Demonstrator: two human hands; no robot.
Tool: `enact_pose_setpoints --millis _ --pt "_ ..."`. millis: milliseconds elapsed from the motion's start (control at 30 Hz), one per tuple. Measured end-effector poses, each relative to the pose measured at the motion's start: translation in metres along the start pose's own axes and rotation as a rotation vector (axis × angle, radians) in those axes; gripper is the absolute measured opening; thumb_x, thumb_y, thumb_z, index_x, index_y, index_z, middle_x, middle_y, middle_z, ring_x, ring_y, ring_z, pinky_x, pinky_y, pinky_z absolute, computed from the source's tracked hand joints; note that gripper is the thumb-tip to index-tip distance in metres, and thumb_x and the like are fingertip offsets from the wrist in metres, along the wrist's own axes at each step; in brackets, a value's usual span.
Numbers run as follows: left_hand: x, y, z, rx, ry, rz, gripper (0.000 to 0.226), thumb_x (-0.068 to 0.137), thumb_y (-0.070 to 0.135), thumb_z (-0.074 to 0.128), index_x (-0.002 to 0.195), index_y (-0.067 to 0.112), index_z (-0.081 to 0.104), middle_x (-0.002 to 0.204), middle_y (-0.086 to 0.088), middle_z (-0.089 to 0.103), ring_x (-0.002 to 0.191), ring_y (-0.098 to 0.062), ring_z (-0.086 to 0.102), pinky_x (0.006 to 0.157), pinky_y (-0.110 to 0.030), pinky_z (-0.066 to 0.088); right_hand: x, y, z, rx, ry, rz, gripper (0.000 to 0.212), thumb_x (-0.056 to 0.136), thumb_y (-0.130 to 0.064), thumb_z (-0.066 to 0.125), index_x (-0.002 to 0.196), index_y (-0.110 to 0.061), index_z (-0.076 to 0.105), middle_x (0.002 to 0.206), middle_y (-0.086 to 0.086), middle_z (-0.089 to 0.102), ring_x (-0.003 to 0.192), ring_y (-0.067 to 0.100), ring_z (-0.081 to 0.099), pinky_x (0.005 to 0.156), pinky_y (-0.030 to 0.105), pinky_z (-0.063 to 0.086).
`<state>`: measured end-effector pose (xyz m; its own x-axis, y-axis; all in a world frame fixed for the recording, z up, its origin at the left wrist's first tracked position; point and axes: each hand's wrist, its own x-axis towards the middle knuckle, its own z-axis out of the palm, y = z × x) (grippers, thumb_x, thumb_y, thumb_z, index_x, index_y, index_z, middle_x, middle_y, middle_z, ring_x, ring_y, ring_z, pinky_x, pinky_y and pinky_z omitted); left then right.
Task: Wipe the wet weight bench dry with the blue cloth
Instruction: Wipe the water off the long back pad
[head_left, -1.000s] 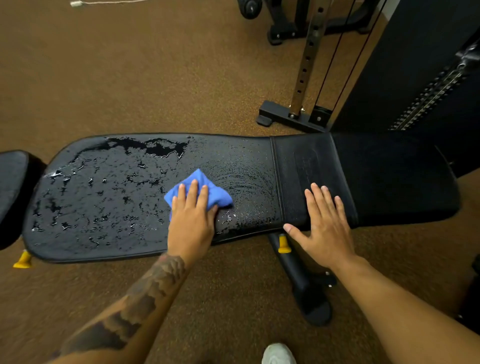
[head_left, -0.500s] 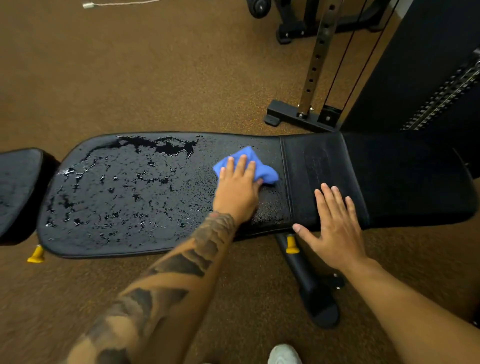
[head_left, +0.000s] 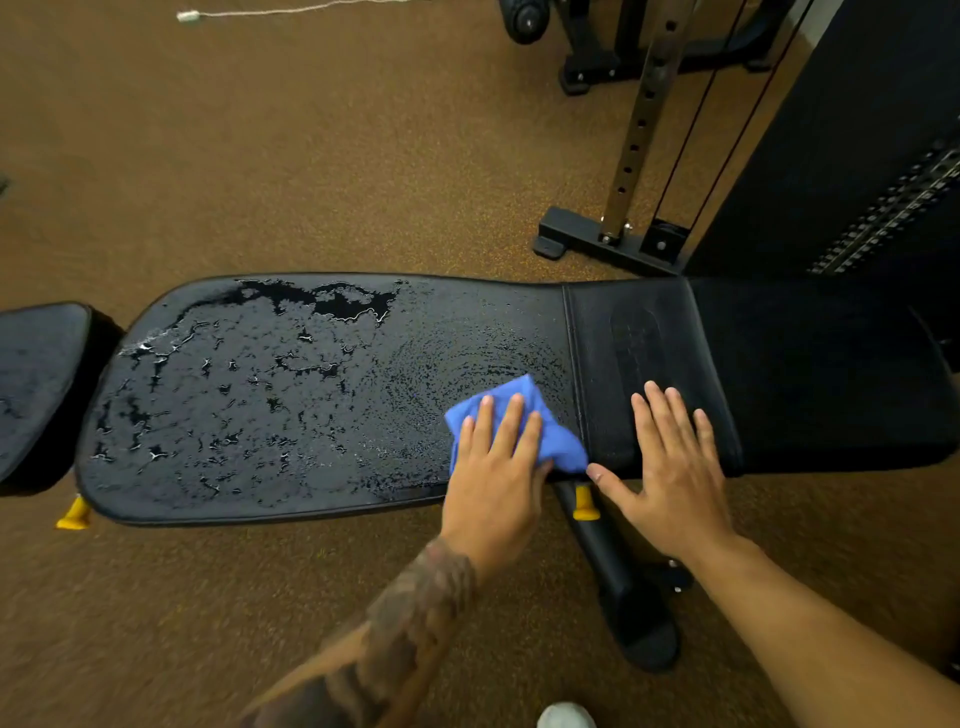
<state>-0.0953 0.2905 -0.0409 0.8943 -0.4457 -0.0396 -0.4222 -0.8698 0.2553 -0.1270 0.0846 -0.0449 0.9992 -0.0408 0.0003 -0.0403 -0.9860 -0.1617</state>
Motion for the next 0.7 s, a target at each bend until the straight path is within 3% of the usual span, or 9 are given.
enact_pose_setpoints --millis 100,200,333,400,533,633,700 --pt "0.064 -0.012 -0.013 0.001 -0.05 -0.007 0.055 0.098 0.042 0.032 0.142 0.012 0.046 0.153 -0.013 0.038 0.141 -0.043 0.029 0.113 -0.053 0.025 0.0 0.0 0.001 -0.018 0.0 0.003 0.092 0.083 -0.072 0.03 0.149 -0.009 0.022 0.159 0.008 0.014 0.147 0.023 0.007 0.118 0.046 0.008" --pt "0.105 -0.055 -0.033 0.029 -0.071 -0.151 0.054 0.103 0.04 0.034 0.149 0.013 0.032 0.16 -0.012 0.021 0.147 -0.039 0.012 0.117 -0.049 0.011 0.0 0.0 0.001 -0.018 -0.001 -0.003 0.092 0.084 -0.073 0.028 0.15 -0.009 0.021 0.159 0.007 0.013 0.147 0.022 0.005 0.118 0.046 0.008" --pt "0.072 -0.101 -0.042 -0.005 -0.007 -0.303 0.054 0.103 0.038 0.036 0.148 0.009 0.035 0.158 -0.017 0.025 0.145 -0.044 0.015 0.118 -0.052 0.013 0.0 0.002 -0.001 0.007 -0.02 -0.004 0.093 0.084 -0.074 0.028 0.151 -0.01 0.018 0.16 0.006 0.01 0.147 0.021 0.002 0.118 0.048 0.01" --pt "0.036 -0.092 -0.039 0.015 0.037 -0.261 0.057 0.1 0.042 0.032 0.143 0.007 0.043 0.152 -0.019 0.036 0.14 -0.048 0.026 0.115 -0.057 0.022 0.0 0.001 -0.001 0.018 -0.026 -0.004 0.092 0.084 -0.074 0.03 0.15 -0.01 0.019 0.16 0.007 0.01 0.147 0.021 0.003 0.118 0.048 0.01" --pt "0.026 -0.046 -0.023 0.025 -0.045 -0.038 0.057 0.097 0.042 0.032 0.137 0.007 0.05 0.146 -0.019 0.046 0.134 -0.049 0.037 0.108 -0.059 0.033 0.001 0.001 -0.001 0.019 -0.02 0.006 0.092 0.084 -0.071 0.035 0.149 -0.008 0.024 0.159 0.008 0.015 0.147 0.023 0.007 0.118 0.049 0.012" --pt "0.079 -0.029 -0.021 0.009 -0.061 0.061 0.059 0.096 0.044 0.03 0.139 0.008 0.049 0.148 -0.017 0.044 0.137 -0.047 0.035 0.11 -0.056 0.03 0.001 0.0 -0.001 -0.001 -0.016 0.01 0.092 0.083 -0.071 0.035 0.149 -0.008 0.024 0.159 0.008 0.015 0.147 0.023 0.008 0.118 0.048 0.011" --pt "0.123 -0.032 -0.024 0.013 -0.094 0.064 0.058 0.099 0.043 0.031 0.145 0.01 0.04 0.155 -0.014 0.032 0.143 -0.043 0.023 0.115 -0.051 0.019 0.002 0.001 -0.001 -0.01 -0.016 0.007 0.092 0.083 -0.072 0.035 0.149 -0.008 0.023 0.159 0.008 0.014 0.147 0.023 0.007 0.118 0.047 0.01"
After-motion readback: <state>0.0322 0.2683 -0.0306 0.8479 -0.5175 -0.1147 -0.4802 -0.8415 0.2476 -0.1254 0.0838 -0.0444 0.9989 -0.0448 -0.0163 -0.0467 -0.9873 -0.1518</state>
